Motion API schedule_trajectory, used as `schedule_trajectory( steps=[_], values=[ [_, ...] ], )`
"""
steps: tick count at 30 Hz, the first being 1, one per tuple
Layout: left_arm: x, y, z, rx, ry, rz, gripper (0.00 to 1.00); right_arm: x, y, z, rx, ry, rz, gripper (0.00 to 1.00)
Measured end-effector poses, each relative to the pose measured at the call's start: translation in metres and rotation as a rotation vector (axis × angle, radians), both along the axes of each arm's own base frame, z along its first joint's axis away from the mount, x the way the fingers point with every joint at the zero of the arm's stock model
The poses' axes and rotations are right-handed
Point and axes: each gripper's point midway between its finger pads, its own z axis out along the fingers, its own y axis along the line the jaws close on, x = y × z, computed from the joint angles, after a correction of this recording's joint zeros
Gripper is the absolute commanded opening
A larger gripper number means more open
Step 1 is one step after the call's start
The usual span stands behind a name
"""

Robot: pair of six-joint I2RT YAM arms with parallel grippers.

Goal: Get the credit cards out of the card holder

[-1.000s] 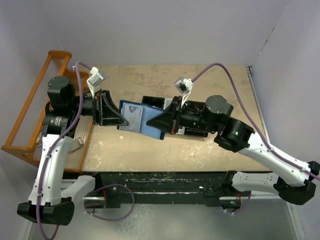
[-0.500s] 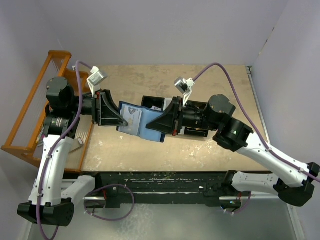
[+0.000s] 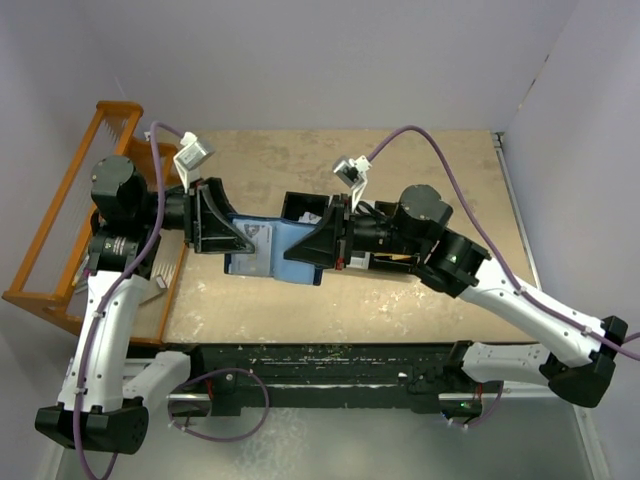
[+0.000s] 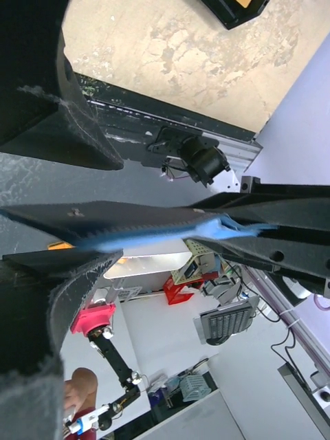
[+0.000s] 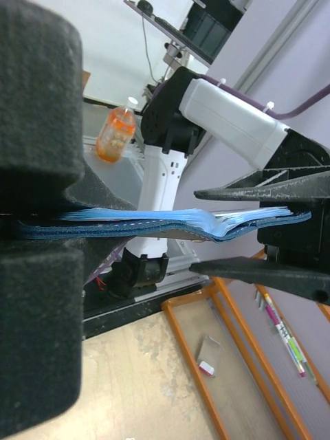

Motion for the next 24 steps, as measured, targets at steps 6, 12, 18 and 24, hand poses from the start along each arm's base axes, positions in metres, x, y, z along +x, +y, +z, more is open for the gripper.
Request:
schedule_trajectory(
  steps=[6, 12, 18, 24],
  values=[
    [0.000, 0.000, -0.003, 0.001, 0.022, 0.000, 0.20, 0.011, 0.005, -0.011, -0.022, 0.032, -0.001, 0.00],
    [0.002, 0.000, -0.005, 0.001, 0.028, 0.005, 0.00, 0.022, -0.003, -0.017, -0.001, 0.068, 0.004, 0.49],
    [0.004, -0.001, -0.011, 0.005, 0.047, 0.013, 0.00, 0.044, -0.016, -0.018, -0.015, 0.073, -0.080, 0.71],
    [0.026, -0.001, -0.023, 0.036, 0.059, 0.114, 0.00, 0.076, -0.059, 0.014, -0.019, 0.053, -0.362, 0.64]
  ],
)
